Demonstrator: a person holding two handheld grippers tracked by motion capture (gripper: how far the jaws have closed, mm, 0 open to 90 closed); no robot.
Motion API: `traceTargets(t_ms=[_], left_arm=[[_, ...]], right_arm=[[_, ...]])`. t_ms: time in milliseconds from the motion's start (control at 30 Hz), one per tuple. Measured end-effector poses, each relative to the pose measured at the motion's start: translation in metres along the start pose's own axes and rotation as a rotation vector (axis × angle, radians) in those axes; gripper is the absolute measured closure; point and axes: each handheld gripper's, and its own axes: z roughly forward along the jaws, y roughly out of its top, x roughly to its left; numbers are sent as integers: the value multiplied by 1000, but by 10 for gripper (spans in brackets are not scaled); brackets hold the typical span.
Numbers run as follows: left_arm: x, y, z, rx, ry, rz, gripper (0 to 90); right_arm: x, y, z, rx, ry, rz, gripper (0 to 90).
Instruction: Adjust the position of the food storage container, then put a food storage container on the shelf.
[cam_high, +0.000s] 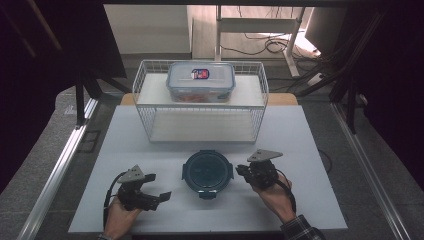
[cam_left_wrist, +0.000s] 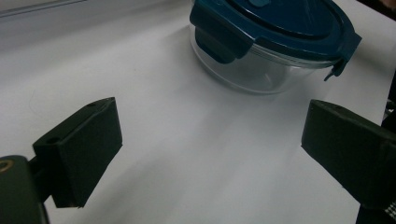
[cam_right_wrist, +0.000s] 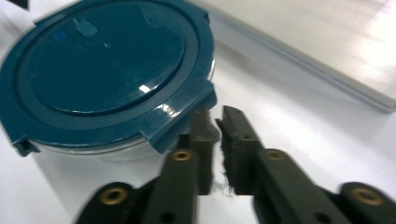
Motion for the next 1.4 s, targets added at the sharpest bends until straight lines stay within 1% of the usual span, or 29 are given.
traceTargets(t_ms=[100,167,300,367,467,500,533,600,700,767,867,967,1033,1100,1167,1233,1333,1400], left_arm=[[-2,1,0,12,12,12,47],[-4,1,0,22,23,19,45],[-6,1,-1,24,38,26,40],[-7,1,-2,28,48,31,35],[-8,-1,-2,29,50,32,32],[-9,-1,-2,30,53,33,32],[-9,-2,-2,31,58,35,31],[-9,-3,-2,31,60,37,30],[-8,-4,-1,35,65,40,30],[-8,-5,0,42,65,42,29],[-10,-5,3,55,64,50,27],[-10,-5,4,56,64,53,27],[-10,-4,5,55,54,45,28],[-11,-4,6,55,44,33,30],[-12,-2,7,58,36,36,30],[-13,0,8,54,25,27,31],[-13,6,10,42,-5,11,30],[-13,11,11,47,-16,14,29]], right_arm=[[-4,-4,-9,-35,4,6,661],[-6,-7,-13,-51,18,20,534],[-6,-10,-17,-78,8,17,302],[-4,-12,-19,-87,-5,9,197],[-2,-15,-20,-88,-8,9,103],[0,-16,-19,-77,-5,5,71],[1,-17,-19,-71,-3,3,56],[4,-20,-17,-56,4,-17,21],[8,-24,-13,-41,18,-49,0],[9,-26,-11,-31,19,-56,0],[8,-28,-8,-23,26,-51,0],[8,-28,-8,-30,27,-48,0],[7,-27,-9,-40,30,-40,0],[7,-25,-8,-54,44,-13,0],[7,-23,-8,-62,57,0,0],[7,-22,-7,-63,63,5,0],[7,-18,-7,-70,74,11,0],[7,-15,-6,-79,78,4,0]])
